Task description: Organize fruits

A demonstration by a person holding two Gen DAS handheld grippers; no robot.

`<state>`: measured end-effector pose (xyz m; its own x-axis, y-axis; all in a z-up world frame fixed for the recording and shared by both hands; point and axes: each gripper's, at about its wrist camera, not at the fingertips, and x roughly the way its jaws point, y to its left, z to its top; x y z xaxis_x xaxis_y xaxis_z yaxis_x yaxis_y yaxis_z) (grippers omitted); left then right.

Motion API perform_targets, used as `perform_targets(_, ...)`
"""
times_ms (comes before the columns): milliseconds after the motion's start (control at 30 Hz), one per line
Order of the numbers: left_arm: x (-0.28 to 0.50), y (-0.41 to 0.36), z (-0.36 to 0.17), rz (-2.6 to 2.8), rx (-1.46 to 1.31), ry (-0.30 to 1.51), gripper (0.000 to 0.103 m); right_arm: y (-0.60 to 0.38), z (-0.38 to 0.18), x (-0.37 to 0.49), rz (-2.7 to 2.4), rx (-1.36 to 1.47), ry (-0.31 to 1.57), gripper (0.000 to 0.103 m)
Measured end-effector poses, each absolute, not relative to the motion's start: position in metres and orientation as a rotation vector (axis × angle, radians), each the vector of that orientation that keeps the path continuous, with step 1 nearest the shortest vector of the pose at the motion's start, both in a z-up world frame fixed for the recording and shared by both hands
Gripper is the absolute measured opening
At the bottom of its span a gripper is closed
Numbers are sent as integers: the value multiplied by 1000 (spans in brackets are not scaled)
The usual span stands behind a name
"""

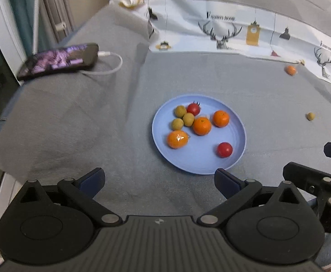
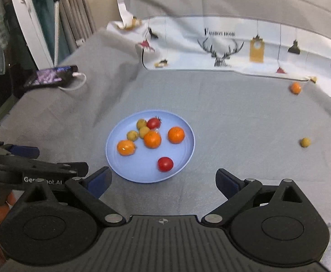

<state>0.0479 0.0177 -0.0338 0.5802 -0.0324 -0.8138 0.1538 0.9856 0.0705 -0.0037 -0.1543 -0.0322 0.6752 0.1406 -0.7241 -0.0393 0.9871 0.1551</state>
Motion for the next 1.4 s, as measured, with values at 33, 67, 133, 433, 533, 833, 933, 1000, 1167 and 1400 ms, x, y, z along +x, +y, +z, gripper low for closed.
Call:
perform_targets(33,44,17,-30,-113,137,933,103,-155,-30,-9,99,128,812,98)
perform_targets(67,39,17,-25,-116,137,918,103,-154,-27,-15,100,121,800,99)
perform_targets(133,29,15,-18,-120,142,890,103,-154,-22,-26,104,107,777,99)
perform_targets(433,-6,1,2,-153,176,810,103,-154,-4,-65,124,41,692,100)
perform_targets(533,-13,-1,8,-150,185,787,103,-156,0,-73,122,44,673,100)
perform_targets(833,-27,0,18,-137,192,753,103,-158,6,-85,117,56,641,100)
perform_targets(933,-29,2,21,-134,192,744,103,-157,8,-88,122,52,632,100)
perform_targets(1000,-29,2,22,-133,192,740,103,-158,9,-89,126,49,627,100)
perform_targets(1167,-32,3,24,-132,189,731,103,-157,10,-92,130,43,624,100)
perform_targets(1400,-33,7,24,-131,180,729,103,-156,10,-92,129,38,626,100)
